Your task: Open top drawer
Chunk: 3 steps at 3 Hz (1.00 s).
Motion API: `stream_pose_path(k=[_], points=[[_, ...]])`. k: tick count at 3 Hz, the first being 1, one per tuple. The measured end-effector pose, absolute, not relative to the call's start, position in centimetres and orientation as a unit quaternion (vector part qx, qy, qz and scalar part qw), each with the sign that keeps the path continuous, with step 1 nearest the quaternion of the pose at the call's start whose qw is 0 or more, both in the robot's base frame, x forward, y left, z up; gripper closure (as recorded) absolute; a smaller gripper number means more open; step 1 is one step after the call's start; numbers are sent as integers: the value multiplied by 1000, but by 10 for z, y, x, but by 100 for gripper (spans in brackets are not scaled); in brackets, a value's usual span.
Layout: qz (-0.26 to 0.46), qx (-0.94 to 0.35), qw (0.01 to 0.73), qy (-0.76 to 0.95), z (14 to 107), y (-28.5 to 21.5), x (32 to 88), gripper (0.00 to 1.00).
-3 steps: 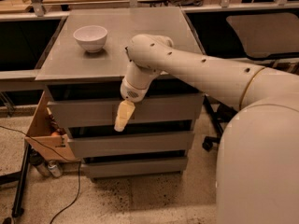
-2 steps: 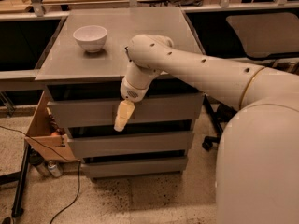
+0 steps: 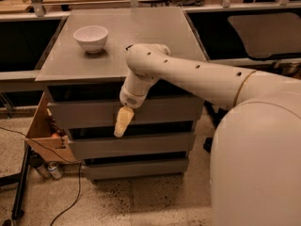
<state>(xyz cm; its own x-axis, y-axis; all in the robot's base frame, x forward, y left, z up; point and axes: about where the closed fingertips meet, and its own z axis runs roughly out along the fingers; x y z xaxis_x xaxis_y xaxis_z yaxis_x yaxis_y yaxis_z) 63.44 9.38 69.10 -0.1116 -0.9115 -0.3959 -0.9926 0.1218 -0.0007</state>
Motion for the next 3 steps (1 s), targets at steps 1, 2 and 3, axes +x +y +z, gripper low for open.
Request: stream_pose_path(k=[1, 2, 3], points=[[134, -640, 168, 738, 674, 97, 632, 0], [133, -635, 176, 740, 670, 99, 631, 0], [144, -643, 173, 732, 667, 106, 627, 0]])
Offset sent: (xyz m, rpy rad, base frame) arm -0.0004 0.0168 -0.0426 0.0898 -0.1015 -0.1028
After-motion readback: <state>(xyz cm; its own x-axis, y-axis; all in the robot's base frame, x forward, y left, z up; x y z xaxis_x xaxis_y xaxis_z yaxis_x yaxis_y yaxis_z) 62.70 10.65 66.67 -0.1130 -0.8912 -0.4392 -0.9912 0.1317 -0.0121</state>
